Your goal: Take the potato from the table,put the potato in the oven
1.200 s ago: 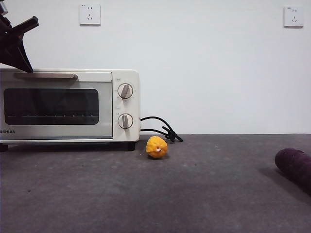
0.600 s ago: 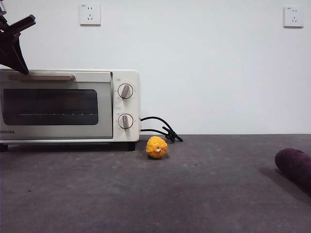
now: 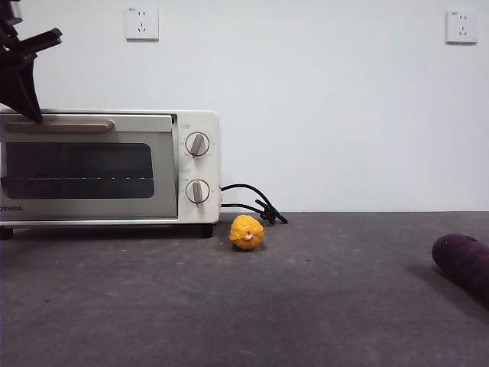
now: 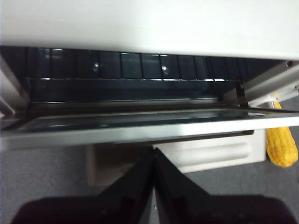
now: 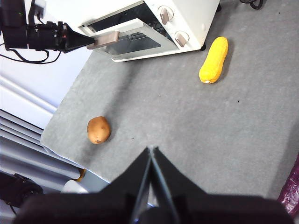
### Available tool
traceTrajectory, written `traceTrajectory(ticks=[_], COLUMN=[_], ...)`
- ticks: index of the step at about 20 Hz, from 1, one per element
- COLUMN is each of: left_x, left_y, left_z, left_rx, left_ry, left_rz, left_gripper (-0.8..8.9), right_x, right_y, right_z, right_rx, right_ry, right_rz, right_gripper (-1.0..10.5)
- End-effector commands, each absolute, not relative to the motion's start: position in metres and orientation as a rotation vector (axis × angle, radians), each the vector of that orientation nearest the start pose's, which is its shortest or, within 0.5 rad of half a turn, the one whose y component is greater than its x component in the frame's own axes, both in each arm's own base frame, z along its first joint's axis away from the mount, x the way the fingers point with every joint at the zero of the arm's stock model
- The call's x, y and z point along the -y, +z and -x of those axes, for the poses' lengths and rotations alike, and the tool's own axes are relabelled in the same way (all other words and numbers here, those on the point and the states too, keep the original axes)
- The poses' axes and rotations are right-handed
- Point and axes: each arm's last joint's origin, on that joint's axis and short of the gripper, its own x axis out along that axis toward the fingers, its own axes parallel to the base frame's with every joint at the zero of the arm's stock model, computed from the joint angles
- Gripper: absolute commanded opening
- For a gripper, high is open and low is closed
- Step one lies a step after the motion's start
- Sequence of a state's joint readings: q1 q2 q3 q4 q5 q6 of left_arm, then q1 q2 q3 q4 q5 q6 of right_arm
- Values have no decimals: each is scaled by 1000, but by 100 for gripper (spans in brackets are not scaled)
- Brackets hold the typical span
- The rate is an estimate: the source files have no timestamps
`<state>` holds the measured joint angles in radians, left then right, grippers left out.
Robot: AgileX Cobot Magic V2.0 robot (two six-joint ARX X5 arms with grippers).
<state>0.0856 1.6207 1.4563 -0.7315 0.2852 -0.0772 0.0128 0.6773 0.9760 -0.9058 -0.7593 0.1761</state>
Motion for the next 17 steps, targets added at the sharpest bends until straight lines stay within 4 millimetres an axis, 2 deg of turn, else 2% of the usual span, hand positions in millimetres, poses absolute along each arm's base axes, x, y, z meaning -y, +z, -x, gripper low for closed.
traceTrajectory(ticks=[1, 17], left_x=[-17, 5], left_y=[282, 277], left_z=[-349, -342], left_rx=[-1014, -1101], left_ry=[-146, -111], left_rz=[208, 63], left_gripper=[-6, -6], right_x=[-21, -20], right_y=[349, 349], right_z=[-101, -86], right_rx=[-635, -630], right_ry=[688, 666], right_rz=[-386, -372], right_gripper=[1, 1])
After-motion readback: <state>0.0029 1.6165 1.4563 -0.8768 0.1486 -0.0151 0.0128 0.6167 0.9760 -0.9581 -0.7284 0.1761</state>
